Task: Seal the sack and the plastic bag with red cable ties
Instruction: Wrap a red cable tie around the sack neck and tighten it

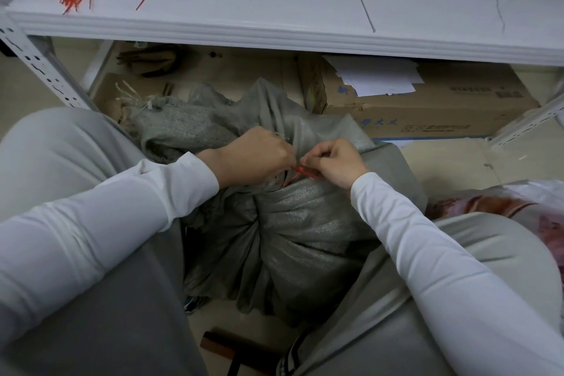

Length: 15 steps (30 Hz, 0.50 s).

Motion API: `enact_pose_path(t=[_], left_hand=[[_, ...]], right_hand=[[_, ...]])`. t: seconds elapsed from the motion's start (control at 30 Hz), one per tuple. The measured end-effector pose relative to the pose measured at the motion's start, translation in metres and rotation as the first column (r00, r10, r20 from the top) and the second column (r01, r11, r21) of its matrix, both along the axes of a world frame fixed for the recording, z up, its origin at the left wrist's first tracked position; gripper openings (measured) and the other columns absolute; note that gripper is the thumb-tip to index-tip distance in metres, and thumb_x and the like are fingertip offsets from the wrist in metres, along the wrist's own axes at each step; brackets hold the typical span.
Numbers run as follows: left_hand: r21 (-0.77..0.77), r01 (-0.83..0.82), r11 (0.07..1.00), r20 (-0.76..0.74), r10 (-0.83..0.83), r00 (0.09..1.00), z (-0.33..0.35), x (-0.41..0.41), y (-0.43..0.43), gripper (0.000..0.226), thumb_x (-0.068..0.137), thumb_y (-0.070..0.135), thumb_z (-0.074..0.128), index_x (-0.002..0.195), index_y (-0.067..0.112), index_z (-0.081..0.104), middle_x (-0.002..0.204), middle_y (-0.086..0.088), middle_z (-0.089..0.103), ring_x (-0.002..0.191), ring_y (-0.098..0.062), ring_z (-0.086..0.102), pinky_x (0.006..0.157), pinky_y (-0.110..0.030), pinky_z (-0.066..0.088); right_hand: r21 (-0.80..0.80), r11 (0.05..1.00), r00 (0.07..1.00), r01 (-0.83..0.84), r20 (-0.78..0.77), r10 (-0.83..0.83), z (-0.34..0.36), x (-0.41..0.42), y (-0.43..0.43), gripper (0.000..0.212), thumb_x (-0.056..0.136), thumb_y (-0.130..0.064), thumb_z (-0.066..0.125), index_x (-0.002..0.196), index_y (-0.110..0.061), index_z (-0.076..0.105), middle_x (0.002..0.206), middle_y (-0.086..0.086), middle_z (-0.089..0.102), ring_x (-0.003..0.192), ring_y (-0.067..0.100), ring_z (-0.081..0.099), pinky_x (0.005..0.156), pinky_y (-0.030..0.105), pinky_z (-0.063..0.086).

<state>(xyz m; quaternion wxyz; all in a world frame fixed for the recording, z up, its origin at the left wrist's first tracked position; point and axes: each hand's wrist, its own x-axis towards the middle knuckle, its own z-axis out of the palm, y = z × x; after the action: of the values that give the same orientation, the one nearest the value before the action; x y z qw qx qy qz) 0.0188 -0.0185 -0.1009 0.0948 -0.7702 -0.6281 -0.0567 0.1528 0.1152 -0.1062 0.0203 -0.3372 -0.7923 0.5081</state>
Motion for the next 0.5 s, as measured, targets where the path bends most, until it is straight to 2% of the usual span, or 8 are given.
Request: enact_pose_path(t=[0.07, 0.13, 0.2, 0.27, 0.33, 0.4, 0.5], left_hand=[[0.028, -0.073, 0.997, 0.072, 0.071, 0.995, -0.002, -0.003, 0.000, 0.032, 0.088, 0.029, 0.042, 0.082, 0.023, 0.072, 0.070, 0.006, 0.065, 0.056, -0.018, 0.063, 0.044, -0.023, 0.036], [0.025, -0.138, 0.990, 0.114, 0.135, 0.984, -0.003, -0.004, 0.002, 0.040, 0.091, 0.035, 0.034, 0.088, 0.022, 0.072, 0.076, 0.004, 0.068, 0.063, -0.019, 0.065, 0.047, -0.026, 0.042], [-0.030, -0.187, 0.982, 0.116, 0.189, 0.975, -0.003, -0.003, 0.001, 0.034, 0.093, 0.037, 0.040, 0.092, 0.020, 0.070, 0.081, 0.001, 0.070, 0.070, -0.022, 0.066, 0.053, -0.032, 0.047], [-0.043, -0.204, 0.978, 0.129, 0.208, 0.970, -0.004, 0.000, 0.000, 0.021, 0.092, 0.032, 0.052, 0.092, 0.018, 0.068, 0.080, -0.002, 0.069, 0.070, -0.025, 0.066, 0.056, -0.035, 0.049], [-0.013, -0.214, 0.977, 0.141, 0.214, 0.967, -0.005, 0.002, -0.001, 0.025, 0.092, 0.033, 0.047, 0.088, 0.018, 0.067, 0.077, -0.002, 0.069, 0.066, -0.025, 0.066, 0.053, -0.034, 0.049], [0.019, -0.214, 0.977, 0.155, 0.209, 0.966, -0.006, 0.004, 0.000, 0.035, 0.090, 0.038, 0.038, 0.087, 0.019, 0.067, 0.076, -0.001, 0.068, 0.066, -0.024, 0.065, 0.052, -0.031, 0.046], [-0.045, -0.238, 0.970, 0.163, 0.242, 0.956, -0.006, 0.007, 0.004, 0.020, 0.093, 0.031, 0.051, 0.095, 0.019, 0.066, 0.088, -0.001, 0.068, 0.078, -0.024, 0.065, 0.060, -0.033, 0.045]], right_hand=[[-0.062, 0.998, 0.997, 0.030, -0.068, -0.034, 0.003, 0.000, 0.004, 0.007, 0.082, -0.011, 0.073, 0.074, -0.011, 0.073, 0.070, 0.009, 0.069, 0.064, 0.016, 0.063, 0.074, 0.030, 0.054], [-0.134, 0.990, 0.995, 0.045, -0.078, -0.056, 0.007, 0.000, 0.005, 0.004, 0.082, -0.010, 0.072, 0.082, -0.006, 0.074, 0.069, 0.010, 0.069, 0.060, 0.014, 0.062, 0.067, 0.022, 0.053], [-0.200, 0.979, 0.998, 0.041, -0.034, -0.049, 0.006, -0.001, 0.005, 0.008, 0.083, -0.011, 0.072, 0.087, -0.004, 0.073, 0.071, 0.011, 0.069, 0.057, 0.011, 0.062, 0.058, 0.019, 0.050], [-0.246, 0.968, 0.998, 0.050, 0.045, -0.040, 0.005, -0.001, 0.004, 0.016, 0.084, -0.017, 0.072, 0.091, -0.003, 0.073, 0.078, 0.014, 0.071, 0.057, 0.010, 0.065, 0.057, 0.022, 0.049], [-0.259, 0.963, 0.994, 0.068, 0.097, -0.044, 0.005, 0.000, 0.005, 0.021, 0.083, -0.022, 0.074, 0.090, -0.002, 0.073, 0.077, 0.010, 0.072, 0.058, 0.010, 0.065, 0.056, 0.022, 0.049], [-0.216, 0.973, 0.996, 0.078, 0.063, -0.066, 0.005, 0.000, 0.006, 0.012, 0.082, -0.019, 0.075, 0.080, -0.007, 0.073, 0.072, 0.006, 0.069, 0.061, 0.012, 0.062, 0.061, 0.023, 0.050], [-0.022, 0.996, 0.996, 0.084, 0.002, -0.084, 0.003, -0.003, 0.005, 0.013, 0.080, -0.015, 0.075, 0.068, -0.011, 0.071, 0.069, 0.005, 0.067, 0.066, 0.013, 0.059, 0.071, 0.026, 0.049]])
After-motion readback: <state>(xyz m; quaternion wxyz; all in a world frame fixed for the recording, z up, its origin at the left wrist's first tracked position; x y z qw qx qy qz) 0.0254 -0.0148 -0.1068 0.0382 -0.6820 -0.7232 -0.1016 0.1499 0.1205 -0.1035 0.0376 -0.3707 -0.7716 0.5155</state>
